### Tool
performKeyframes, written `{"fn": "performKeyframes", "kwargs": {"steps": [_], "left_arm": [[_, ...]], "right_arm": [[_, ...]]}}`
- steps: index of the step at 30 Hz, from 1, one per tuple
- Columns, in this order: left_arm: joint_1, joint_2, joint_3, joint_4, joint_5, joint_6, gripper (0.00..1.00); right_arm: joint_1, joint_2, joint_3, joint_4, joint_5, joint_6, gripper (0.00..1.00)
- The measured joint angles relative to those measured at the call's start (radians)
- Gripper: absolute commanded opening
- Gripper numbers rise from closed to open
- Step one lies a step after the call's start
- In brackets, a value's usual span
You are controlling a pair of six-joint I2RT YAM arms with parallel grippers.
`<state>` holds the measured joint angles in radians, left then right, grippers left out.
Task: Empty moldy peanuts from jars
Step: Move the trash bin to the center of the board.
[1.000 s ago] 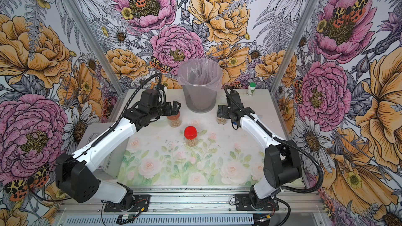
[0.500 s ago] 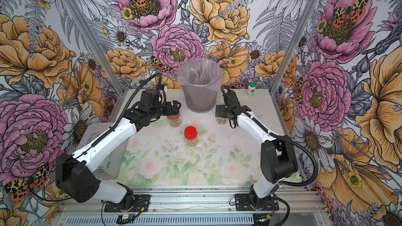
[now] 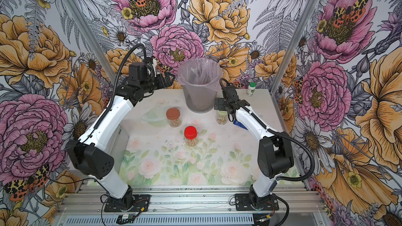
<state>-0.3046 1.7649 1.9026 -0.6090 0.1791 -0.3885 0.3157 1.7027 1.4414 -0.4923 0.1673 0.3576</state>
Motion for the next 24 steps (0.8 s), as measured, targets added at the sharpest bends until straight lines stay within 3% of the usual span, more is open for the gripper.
{"fn": "performKeyframes", "kwargs": {"steps": [6,10,15,24], "left_arm": [[-0.003,0.283,0.341,-0.166,0.051,-0.007,0.97],[-0.003,0.406,0.473,-0.261,0.056,-0.010,0.97],[-0.006,0.473,0.563,-0.320,0.057,-0.029,0.97],[-0.012,0.526,0.753,-0.361,0.051,-0.037,0.87]], "right_arm": [[-0.013,0.002,0.096,0.004,0.002,-0.011,0.99],[-0.037,0.002,0.118,0.011,-0.005,-0.011,0.99],[-0.089,0.003,0.118,0.012,-0.031,-0.011,0.99],[-0.139,0.003,0.118,0.025,-0.067,-0.015,0.99]]}}
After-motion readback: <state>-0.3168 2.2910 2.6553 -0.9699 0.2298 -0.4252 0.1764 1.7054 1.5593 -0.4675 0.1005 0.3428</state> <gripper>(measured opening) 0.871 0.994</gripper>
